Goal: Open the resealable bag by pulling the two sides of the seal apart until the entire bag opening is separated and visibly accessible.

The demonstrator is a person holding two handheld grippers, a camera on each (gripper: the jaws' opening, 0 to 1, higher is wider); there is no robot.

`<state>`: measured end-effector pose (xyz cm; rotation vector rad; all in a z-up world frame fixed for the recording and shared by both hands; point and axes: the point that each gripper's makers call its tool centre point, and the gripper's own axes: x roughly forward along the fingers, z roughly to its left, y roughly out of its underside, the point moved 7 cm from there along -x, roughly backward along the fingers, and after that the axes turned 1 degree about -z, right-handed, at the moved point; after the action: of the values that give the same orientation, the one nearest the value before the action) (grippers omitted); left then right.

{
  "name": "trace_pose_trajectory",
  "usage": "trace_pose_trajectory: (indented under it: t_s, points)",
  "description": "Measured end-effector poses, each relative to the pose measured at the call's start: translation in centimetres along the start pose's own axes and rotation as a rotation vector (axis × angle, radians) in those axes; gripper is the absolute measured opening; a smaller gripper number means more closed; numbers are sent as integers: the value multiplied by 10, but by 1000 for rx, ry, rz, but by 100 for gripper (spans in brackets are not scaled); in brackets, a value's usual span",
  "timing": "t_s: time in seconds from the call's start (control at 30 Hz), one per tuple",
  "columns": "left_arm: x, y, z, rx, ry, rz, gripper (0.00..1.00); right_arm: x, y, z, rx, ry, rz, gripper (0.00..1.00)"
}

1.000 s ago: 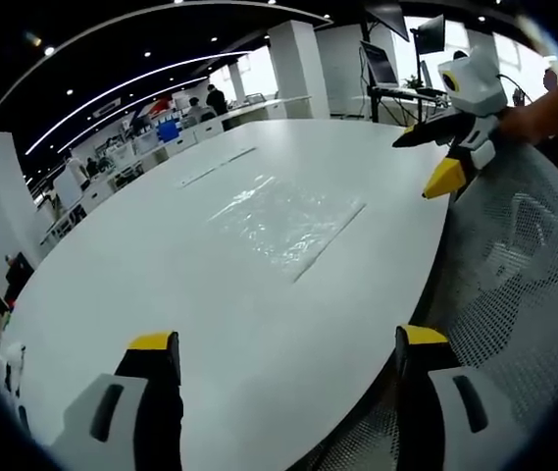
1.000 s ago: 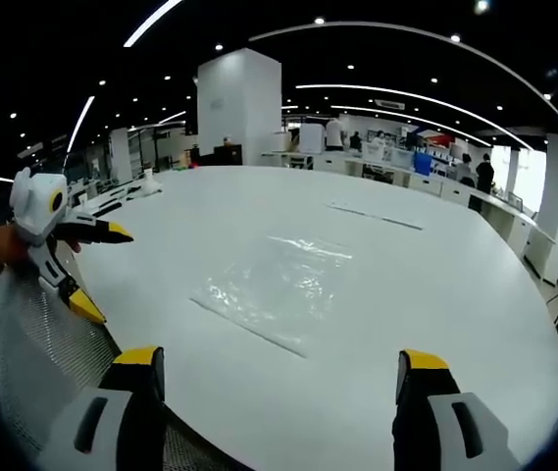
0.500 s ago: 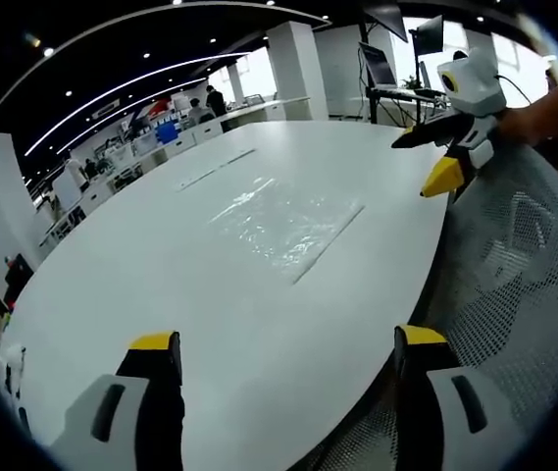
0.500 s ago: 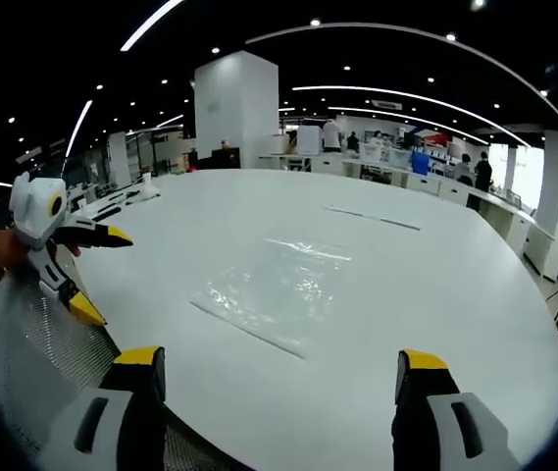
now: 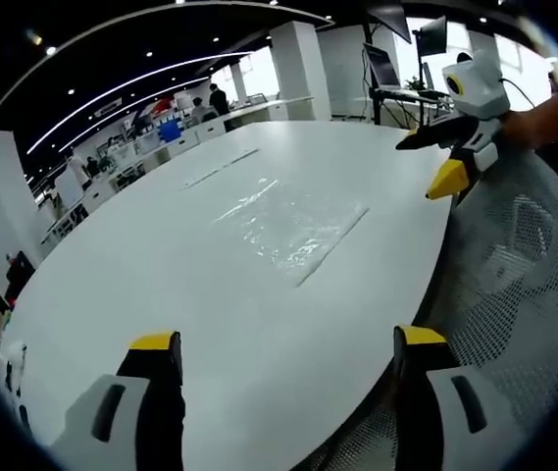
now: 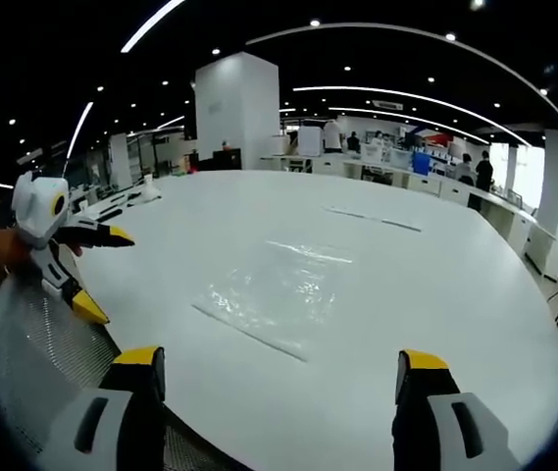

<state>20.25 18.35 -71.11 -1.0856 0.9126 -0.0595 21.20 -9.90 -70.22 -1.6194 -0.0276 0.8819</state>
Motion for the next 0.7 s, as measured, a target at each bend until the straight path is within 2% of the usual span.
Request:
trace_pose_trajectory:
  t_s: [0.47,0.7]
  points:
    - [4,-20,6,19,11,-24,86,3,-25,2,-24,-17,-36,98]
    - [7,-24,8,27,21,-29,86,14,-29,4,-68,-56,-14,89]
